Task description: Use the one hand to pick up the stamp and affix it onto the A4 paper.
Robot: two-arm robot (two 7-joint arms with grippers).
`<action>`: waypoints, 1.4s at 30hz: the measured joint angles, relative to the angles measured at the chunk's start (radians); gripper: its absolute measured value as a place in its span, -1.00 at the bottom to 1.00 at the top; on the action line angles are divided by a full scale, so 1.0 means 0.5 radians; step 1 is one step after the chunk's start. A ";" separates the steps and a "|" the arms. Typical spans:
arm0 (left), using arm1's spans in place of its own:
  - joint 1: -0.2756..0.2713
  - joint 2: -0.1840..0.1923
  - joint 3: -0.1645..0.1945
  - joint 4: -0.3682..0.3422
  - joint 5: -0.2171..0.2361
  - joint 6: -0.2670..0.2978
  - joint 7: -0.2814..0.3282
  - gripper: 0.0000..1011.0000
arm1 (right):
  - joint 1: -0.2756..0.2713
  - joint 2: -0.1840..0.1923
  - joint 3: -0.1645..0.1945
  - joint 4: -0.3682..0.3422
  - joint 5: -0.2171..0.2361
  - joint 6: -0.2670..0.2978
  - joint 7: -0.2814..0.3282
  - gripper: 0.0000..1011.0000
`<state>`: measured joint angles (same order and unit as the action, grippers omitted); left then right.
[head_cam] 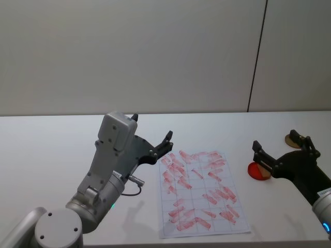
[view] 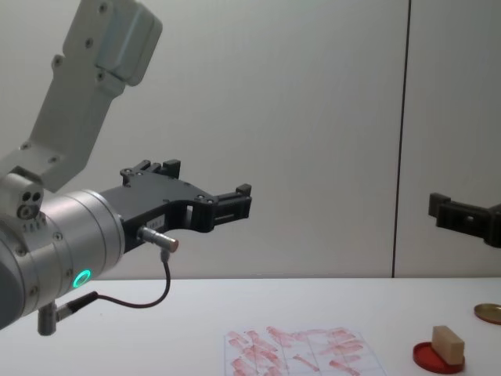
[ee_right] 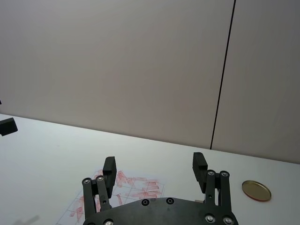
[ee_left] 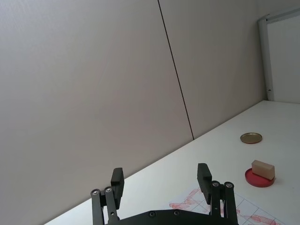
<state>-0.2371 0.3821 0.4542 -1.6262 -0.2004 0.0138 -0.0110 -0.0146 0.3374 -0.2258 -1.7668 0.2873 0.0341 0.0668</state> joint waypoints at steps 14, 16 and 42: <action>0.000 0.000 0.000 0.000 0.000 0.000 0.000 0.96 | 0.115 -0.020 0.032 0.159 -0.039 0.029 0.000 0.98; 0.000 0.000 0.000 0.000 0.000 0.000 0.000 0.96 | 0.139 -0.024 0.038 0.195 -0.044 0.036 0.001 0.98; 0.000 0.000 0.000 0.000 0.000 0.000 0.000 0.96 | 0.665 -0.166 0.080 1.081 -0.042 0.146 0.055 0.98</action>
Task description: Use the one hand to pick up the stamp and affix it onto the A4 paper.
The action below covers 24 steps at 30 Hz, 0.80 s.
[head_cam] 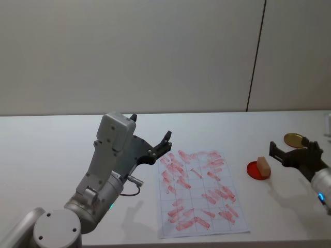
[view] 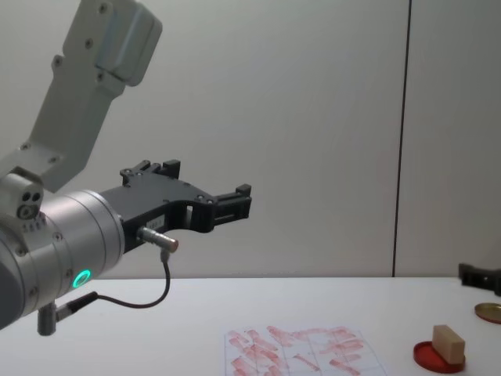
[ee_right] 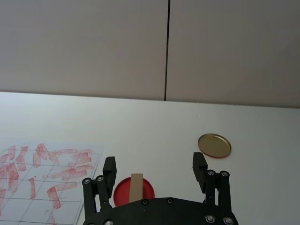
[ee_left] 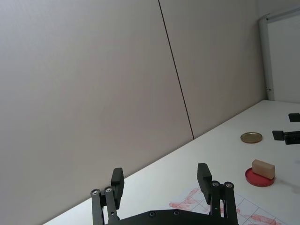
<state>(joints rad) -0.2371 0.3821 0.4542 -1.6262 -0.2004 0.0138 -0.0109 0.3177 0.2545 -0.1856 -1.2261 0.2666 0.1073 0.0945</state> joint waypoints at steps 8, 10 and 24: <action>0.000 0.000 0.000 0.000 0.000 0.000 0.000 0.96 | 0.156 -0.069 -0.034 0.262 -0.014 0.034 -0.008 0.98; 0.000 0.000 0.000 0.000 0.000 0.000 0.000 0.96 | 0.183 -0.082 -0.042 0.302 -0.017 0.048 -0.014 0.98; 0.000 0.000 0.000 0.000 0.000 0.000 0.000 0.96 | 0.352 -0.180 -0.107 0.477 -0.050 0.255 -0.095 0.98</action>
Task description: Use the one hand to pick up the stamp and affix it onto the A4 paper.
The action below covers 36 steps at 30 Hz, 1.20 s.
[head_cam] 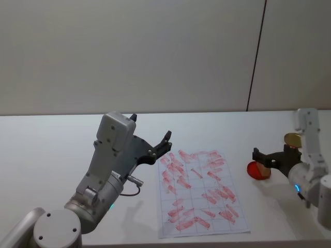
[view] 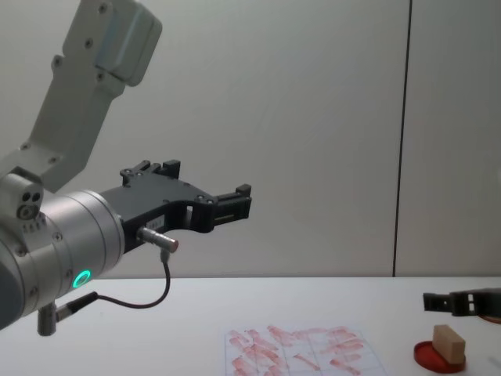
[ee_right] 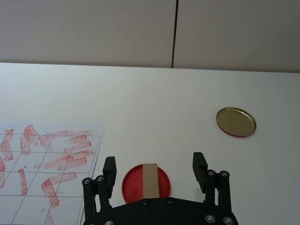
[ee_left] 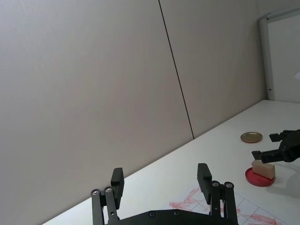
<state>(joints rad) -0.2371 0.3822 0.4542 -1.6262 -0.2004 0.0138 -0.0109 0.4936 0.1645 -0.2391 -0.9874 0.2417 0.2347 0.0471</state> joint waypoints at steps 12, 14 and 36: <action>0.000 0.000 0.000 0.000 0.000 0.000 0.000 0.96 | 0.078 -0.050 -0.029 0.074 -0.016 0.158 -0.058 0.98; 0.000 0.000 0.000 0.000 0.000 0.000 0.000 0.96 | 0.090 -0.056 -0.032 0.089 -0.019 0.183 -0.071 0.98; 0.000 0.000 0.000 0.000 0.000 0.000 0.000 0.96 | 0.189 -0.110 -0.039 0.279 -0.027 0.300 -0.139 0.08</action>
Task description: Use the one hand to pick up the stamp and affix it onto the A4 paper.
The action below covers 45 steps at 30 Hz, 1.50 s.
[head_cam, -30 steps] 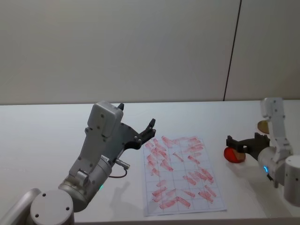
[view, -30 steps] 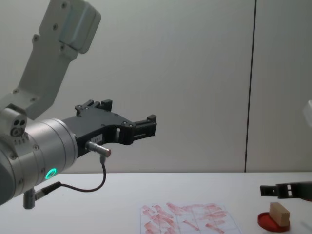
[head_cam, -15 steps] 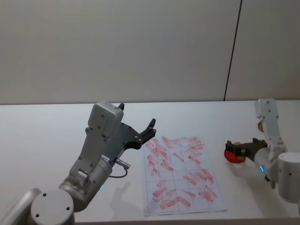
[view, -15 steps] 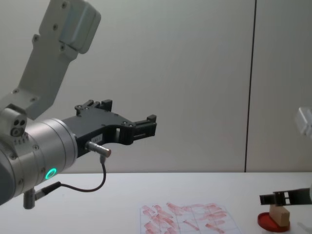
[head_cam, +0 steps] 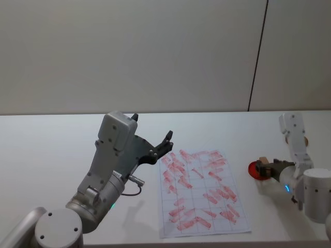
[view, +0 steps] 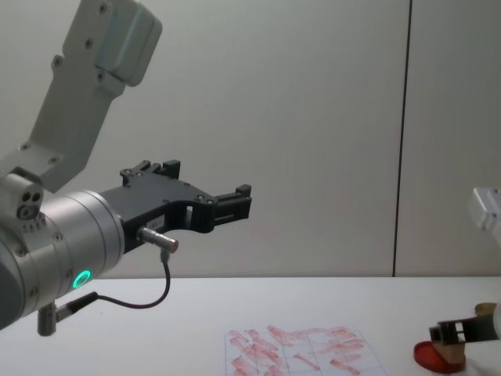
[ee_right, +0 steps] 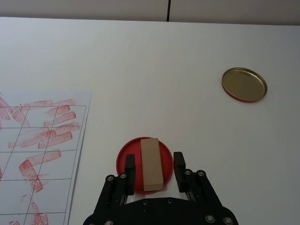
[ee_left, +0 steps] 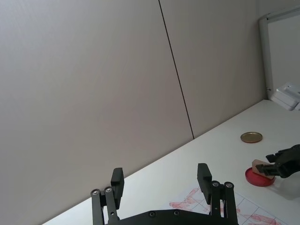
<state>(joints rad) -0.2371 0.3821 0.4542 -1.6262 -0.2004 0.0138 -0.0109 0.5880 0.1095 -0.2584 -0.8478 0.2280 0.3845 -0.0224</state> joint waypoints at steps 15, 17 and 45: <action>0.000 0.000 0.000 0.000 0.000 0.000 0.000 0.96 | 0.071 -0.033 -0.006 0.149 -0.021 -0.008 0.006 -0.57; 0.000 0.000 0.000 0.000 0.000 0.000 0.000 0.96 | 0.084 -0.039 -0.006 0.174 -0.026 -0.008 0.005 -0.57; 0.000 0.000 0.000 0.000 0.000 0.000 0.000 0.96 | 0.254 -0.103 0.014 0.465 -0.025 0.017 -0.016 -0.57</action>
<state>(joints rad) -0.2371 0.3821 0.4542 -1.6262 -0.2004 0.0139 -0.0109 0.7149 0.0579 -0.2517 -0.6152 0.2154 0.3930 -0.0303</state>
